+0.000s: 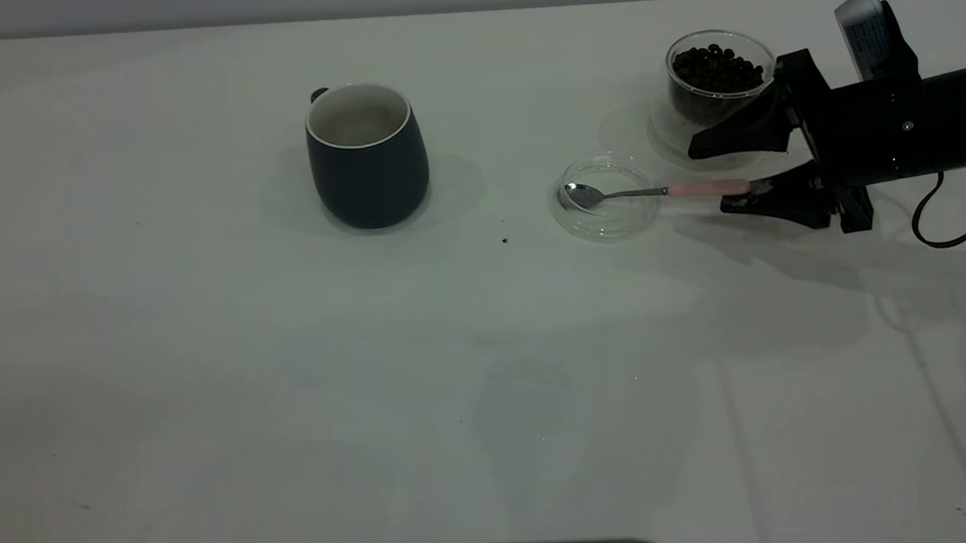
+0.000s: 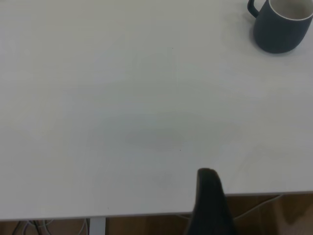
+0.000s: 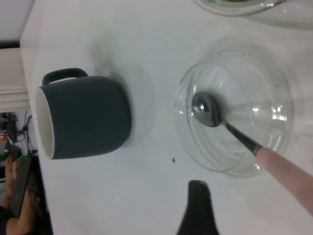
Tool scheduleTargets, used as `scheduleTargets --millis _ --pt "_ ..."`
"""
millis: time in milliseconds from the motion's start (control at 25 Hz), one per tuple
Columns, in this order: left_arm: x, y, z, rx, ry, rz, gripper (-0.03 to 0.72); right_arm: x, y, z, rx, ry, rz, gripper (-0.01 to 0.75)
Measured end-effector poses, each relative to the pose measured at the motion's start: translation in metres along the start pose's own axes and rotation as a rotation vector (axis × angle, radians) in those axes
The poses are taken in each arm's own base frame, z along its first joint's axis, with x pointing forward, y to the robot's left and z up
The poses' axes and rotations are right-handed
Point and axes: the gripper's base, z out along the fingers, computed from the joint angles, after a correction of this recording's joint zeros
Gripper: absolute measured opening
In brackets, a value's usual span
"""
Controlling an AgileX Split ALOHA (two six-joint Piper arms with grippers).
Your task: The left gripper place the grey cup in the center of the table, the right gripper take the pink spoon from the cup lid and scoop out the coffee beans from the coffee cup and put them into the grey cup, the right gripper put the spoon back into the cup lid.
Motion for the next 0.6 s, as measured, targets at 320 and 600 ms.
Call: scheduleTargets --millis 320,600 --pt "0.000 0.000 0.000 0.000 0.000 -0.001 0.586 -0.006 -0.001 -0.015 0.151 0.035 -0.067 0.659" --pt "0.000 0.000 0.000 0.000 0.000 -0.001 0.586 -0.030 0.050 -0.075 0.302 0.012 -0.218 0.653"
